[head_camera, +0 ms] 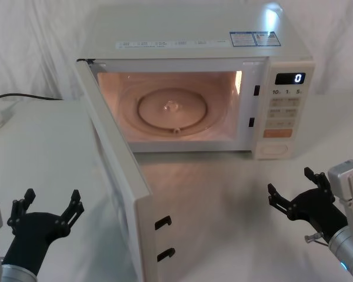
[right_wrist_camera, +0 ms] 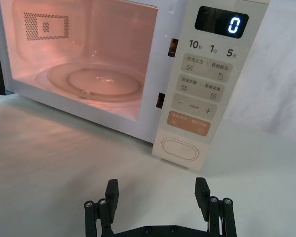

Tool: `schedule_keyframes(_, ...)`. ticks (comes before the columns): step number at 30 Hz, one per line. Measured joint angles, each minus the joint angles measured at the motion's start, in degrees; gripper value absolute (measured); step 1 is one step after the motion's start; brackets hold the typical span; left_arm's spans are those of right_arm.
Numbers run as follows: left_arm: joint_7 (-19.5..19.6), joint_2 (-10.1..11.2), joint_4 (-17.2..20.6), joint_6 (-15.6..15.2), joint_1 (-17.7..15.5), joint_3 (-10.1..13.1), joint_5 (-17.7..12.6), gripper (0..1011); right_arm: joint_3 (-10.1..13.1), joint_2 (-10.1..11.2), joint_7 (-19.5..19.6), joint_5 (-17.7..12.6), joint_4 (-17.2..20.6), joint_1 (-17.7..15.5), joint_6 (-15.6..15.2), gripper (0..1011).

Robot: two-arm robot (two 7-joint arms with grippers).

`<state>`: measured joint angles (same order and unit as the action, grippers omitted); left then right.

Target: Press the button to open the microwave door with one hand; close the microwave door with the other hand.

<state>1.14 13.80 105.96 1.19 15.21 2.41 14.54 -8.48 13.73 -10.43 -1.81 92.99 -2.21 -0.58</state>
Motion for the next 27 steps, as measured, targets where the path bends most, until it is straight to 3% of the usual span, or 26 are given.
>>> schedule_keyframes(12, 0.3, -0.2, 0.0, 0.0, 0.0, -0.1, -0.4, 1001, -0.1, 0.1, -0.1, 0.0, 0.0, 0.1, -0.1, 1000)
schedule_keyframes(23, 4.0, 0.3, 2.1, 0.3, 1.0, -1.7, -2.1, 1001, -0.1, 0.1, -0.2, 0.1, 0.0, 0.1, -0.1, 1000)
schedule_keyframes(27, 5.8, 0.5, 3.9, -0.8, 1.7, -2.6, -1.7, 936, -0.1, 0.1, -0.2, 0.1, 0.0, 0.1, -0.1, 1000)
